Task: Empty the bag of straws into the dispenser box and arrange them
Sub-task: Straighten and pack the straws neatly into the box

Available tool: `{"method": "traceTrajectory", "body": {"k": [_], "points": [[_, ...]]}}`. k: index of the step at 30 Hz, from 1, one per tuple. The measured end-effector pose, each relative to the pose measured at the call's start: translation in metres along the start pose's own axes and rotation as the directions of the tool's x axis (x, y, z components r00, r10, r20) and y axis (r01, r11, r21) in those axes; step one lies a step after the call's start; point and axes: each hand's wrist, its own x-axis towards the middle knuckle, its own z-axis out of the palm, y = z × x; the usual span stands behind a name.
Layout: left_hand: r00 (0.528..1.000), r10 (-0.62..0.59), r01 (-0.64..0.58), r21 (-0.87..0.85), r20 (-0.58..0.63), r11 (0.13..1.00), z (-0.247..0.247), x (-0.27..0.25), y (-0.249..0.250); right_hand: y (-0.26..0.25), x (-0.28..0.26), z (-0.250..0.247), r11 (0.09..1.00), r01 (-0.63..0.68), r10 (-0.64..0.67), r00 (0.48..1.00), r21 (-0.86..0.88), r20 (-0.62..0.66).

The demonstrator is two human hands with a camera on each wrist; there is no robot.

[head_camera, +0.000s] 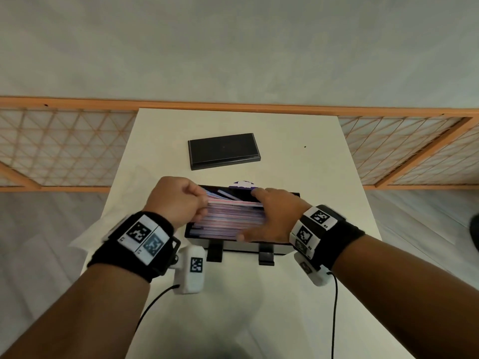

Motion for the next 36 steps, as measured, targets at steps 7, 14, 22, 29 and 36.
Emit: {"method": "traceTrajectory", "body": {"k": [7,14,22,29,36], "points": [[0.999,0.028,-0.03,0.121,0.024,0.992,-0.007,-0.001,-0.015,-0.011,0.01,0.03,0.982,-0.006,0.021,0.997,-0.19,0.079],[0.987,0.094,-0.088,0.05,-0.133,0.995,0.01,-0.006,-0.01,-0.016,0.013,0.04,0.937,-0.064,0.094,0.993,-0.343,0.071],[0.933,-0.3,0.344,-0.732,0.198,0.588,0.055,-0.003,0.019,-0.018,0.013,0.043,0.955,-0.085,0.12,0.986,-0.283,0.112],[0.954,-0.297,0.267,-0.554,0.036,0.789,0.073,0.017,0.015,-0.011,0.017,0.053,0.964,-0.083,0.108,0.99,-0.253,0.086],[0.938,-0.347,0.294,-0.518,-0.005,0.803,0.072,0.008,0.002,-0.008,0.017,0.056,0.974,-0.098,0.11,0.993,-0.204,0.049]]}}
